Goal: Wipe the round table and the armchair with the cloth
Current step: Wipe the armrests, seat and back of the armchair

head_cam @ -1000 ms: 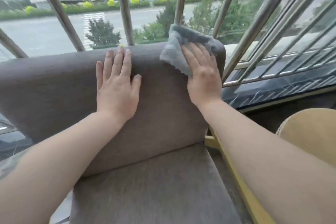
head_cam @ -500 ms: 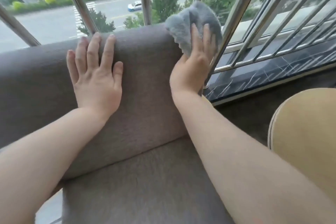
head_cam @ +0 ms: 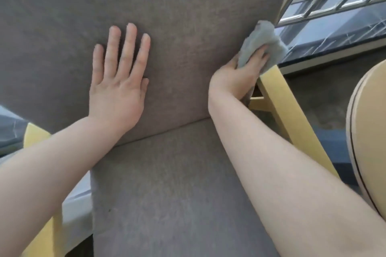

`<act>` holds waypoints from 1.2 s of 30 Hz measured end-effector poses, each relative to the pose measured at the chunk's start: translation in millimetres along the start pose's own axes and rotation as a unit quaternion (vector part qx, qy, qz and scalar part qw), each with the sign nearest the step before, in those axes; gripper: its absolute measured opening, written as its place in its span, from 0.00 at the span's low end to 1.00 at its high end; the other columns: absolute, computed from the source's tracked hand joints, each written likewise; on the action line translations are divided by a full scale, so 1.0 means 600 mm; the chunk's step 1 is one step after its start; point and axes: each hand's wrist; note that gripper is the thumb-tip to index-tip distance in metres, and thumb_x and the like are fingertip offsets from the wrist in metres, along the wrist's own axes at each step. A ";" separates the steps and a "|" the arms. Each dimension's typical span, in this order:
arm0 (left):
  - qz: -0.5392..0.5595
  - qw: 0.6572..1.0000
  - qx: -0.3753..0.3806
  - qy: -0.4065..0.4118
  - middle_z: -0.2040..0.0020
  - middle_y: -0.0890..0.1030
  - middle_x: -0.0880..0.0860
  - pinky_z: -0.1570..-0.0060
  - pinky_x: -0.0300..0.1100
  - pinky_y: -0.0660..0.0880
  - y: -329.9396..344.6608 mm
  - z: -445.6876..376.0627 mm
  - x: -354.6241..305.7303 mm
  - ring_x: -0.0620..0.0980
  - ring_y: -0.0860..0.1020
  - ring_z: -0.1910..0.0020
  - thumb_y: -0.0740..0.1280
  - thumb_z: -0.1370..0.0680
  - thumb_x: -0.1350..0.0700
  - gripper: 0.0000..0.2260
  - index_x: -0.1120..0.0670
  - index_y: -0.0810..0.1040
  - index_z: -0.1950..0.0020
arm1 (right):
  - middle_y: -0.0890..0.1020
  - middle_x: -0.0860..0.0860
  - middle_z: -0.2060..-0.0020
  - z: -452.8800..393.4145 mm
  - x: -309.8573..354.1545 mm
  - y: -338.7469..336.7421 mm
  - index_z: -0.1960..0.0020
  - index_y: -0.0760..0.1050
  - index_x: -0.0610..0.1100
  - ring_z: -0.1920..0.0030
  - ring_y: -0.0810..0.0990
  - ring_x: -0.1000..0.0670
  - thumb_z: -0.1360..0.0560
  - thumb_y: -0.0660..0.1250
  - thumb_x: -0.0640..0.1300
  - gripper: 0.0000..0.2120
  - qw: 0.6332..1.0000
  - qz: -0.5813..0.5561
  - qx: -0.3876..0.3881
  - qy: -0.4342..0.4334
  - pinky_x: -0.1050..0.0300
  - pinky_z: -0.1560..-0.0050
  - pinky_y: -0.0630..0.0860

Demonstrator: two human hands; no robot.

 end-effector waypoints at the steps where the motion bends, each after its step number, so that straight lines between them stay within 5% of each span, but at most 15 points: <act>1: -0.002 1.000 0.005 0.007 0.21 0.45 0.55 0.27 0.49 0.34 -0.002 0.007 0.008 0.58 0.43 0.23 0.60 0.19 0.56 0.33 0.52 0.44 0.21 | 0.58 0.49 0.24 -0.009 0.013 0.002 0.23 0.55 0.49 0.28 0.62 0.45 0.20 0.60 0.41 0.28 0.999 0.034 -0.017 -0.020 0.47 0.28 0.60; 4: -0.001 1.000 0.012 -0.003 0.21 0.46 0.54 0.27 0.51 0.37 -0.003 0.032 0.027 0.58 0.44 0.23 0.61 0.20 0.57 0.33 0.53 0.45 0.21 | 0.64 0.43 0.26 0.044 0.005 0.031 0.24 0.59 0.43 0.30 0.65 0.40 0.22 0.62 0.37 0.28 0.997 0.055 -0.037 -0.039 0.53 0.31 0.57; 7: 0.011 0.999 0.021 -0.044 0.21 0.46 0.56 0.26 0.53 0.39 0.014 0.064 0.033 0.59 0.43 0.23 0.62 0.20 0.56 0.33 0.54 0.45 0.21 | 0.70 0.35 0.32 0.206 -0.016 0.066 0.28 0.66 0.37 0.35 0.70 0.35 0.27 0.67 0.31 0.29 0.998 0.032 0.024 -0.041 0.59 0.36 0.55; 11: 0.029 0.994 0.045 -0.092 0.21 0.46 0.59 0.26 0.57 0.44 0.028 0.105 0.048 0.62 0.44 0.23 0.62 0.20 0.54 0.33 0.56 0.46 0.21 | 0.63 0.45 0.26 0.270 -0.028 0.078 0.24 0.57 0.48 0.30 0.65 0.41 0.25 0.66 0.35 0.34 0.989 -0.005 0.145 0.035 0.63 0.36 0.54; 15: 0.032 0.994 0.062 -0.080 0.21 0.44 0.59 0.26 0.57 0.43 0.022 0.123 0.067 0.61 0.43 0.23 0.61 0.20 0.56 0.33 0.56 0.45 0.21 | 0.60 0.45 0.25 0.114 -0.073 0.051 0.24 0.57 0.49 0.30 0.66 0.39 0.23 0.64 0.41 0.31 0.994 0.041 0.011 0.097 0.52 0.31 0.61; 18: 0.048 0.994 0.055 -0.085 0.22 0.43 0.59 0.26 0.55 0.41 0.024 0.122 0.057 0.62 0.42 0.24 0.59 0.19 0.55 0.32 0.56 0.44 0.21 | 0.49 0.46 0.23 0.051 -0.080 0.045 0.22 0.44 0.51 0.25 0.54 0.41 0.20 0.54 0.42 0.30 0.981 -0.002 0.104 0.162 0.44 0.27 0.56; 22: 0.065 0.991 0.038 -0.115 0.22 0.45 0.63 0.26 0.58 0.45 0.037 0.124 0.037 0.65 0.43 0.24 0.61 0.20 0.56 0.33 0.58 0.45 0.21 | 0.65 0.43 0.29 0.169 -0.069 0.076 0.22 0.49 0.47 0.31 0.66 0.42 0.19 0.57 0.42 0.29 0.980 0.043 0.090 0.174 0.54 0.34 0.58; 28: 0.087 0.987 0.075 -0.116 0.22 0.42 0.62 0.26 0.59 0.43 0.053 0.144 0.015 0.64 0.41 0.24 0.60 0.19 0.56 0.33 0.57 0.43 0.21 | 0.60 0.47 0.26 0.053 -0.120 0.052 0.23 0.50 0.52 0.31 0.66 0.41 0.24 0.59 0.40 0.34 0.967 0.092 0.006 0.238 0.45 0.31 0.61; 31: 0.083 0.983 0.098 -0.134 0.22 0.41 0.61 0.26 0.58 0.42 0.064 0.173 0.014 0.63 0.40 0.24 0.57 0.19 0.55 0.31 0.57 0.42 0.21 | 0.54 0.48 0.24 0.072 -0.153 0.037 0.23 0.44 0.54 0.29 0.63 0.40 0.24 0.59 0.42 0.36 0.960 0.098 0.157 0.211 0.44 0.33 0.64; 34: 0.097 0.973 0.120 -0.173 0.22 0.41 0.61 0.26 0.56 0.42 0.077 0.210 0.007 0.61 0.40 0.24 0.57 0.18 0.55 0.31 0.57 0.42 0.22 | 0.69 0.45 0.31 0.165 -0.194 0.032 0.23 0.52 0.48 0.35 0.71 0.43 0.23 0.60 0.38 0.32 0.952 0.196 0.200 0.120 0.54 0.41 0.67; 36: 0.106 0.966 0.139 -0.190 0.22 0.40 0.59 0.26 0.55 0.41 0.085 0.241 0.007 0.60 0.39 0.24 0.57 0.19 0.55 0.32 0.56 0.42 0.21 | 0.72 0.45 0.34 0.256 -0.221 0.022 0.25 0.58 0.47 0.38 0.72 0.44 0.24 0.60 0.35 0.29 0.913 0.266 0.307 -0.023 0.56 0.46 0.68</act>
Point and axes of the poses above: each hand's wrist, its own z-axis away from the middle knuckle, its own y-axis out of the palm, x = y × z
